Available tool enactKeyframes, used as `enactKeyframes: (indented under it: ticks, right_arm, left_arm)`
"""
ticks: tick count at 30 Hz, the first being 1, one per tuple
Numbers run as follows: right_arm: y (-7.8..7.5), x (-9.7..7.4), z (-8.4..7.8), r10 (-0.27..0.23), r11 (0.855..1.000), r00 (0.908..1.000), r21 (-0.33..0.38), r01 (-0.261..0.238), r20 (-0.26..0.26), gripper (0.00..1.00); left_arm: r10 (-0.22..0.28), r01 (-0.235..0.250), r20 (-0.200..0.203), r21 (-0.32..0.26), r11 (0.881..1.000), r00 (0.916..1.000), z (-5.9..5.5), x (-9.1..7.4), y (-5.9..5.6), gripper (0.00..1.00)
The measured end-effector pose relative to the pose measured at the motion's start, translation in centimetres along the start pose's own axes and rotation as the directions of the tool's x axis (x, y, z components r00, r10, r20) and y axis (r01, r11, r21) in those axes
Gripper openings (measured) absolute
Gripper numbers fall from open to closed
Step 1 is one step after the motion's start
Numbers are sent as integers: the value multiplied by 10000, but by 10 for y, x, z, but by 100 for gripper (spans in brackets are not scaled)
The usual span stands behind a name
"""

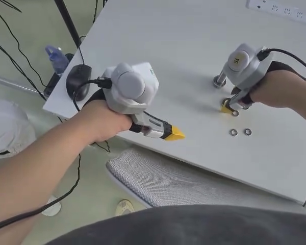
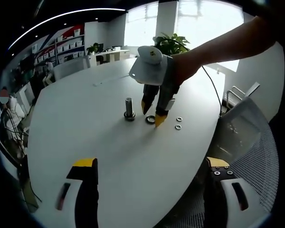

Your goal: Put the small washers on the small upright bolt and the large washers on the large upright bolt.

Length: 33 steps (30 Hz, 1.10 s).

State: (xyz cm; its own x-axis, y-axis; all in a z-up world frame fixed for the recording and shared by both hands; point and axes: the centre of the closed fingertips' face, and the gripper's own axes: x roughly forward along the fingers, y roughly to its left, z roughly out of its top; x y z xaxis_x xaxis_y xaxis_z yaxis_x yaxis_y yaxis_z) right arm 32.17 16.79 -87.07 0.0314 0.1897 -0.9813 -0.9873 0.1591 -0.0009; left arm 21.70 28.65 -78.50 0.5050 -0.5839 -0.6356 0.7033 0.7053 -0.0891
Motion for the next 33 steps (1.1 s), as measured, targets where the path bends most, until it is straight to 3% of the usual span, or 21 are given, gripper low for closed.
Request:
enactKeyframes:
  ticks: [10,23,33]
  right_arm:
    - [0,-1,-1,3,10000,10000,38,-3,15,37]
    - [-2,-3,-3,-74,9999,9998,117,72,177,24]
    - [2,-5,-3,-66,9998,9993,-210,58,-370,25]
  left_arm:
    - [-98,98,-98,2,10000,9999,-1,0,-3,89]
    - [-127,127,-186,-20,9999,9997,-3,-1,-4,87]
    - [-80,80,-145,-19,10000,9999,1,-1,-1,85]
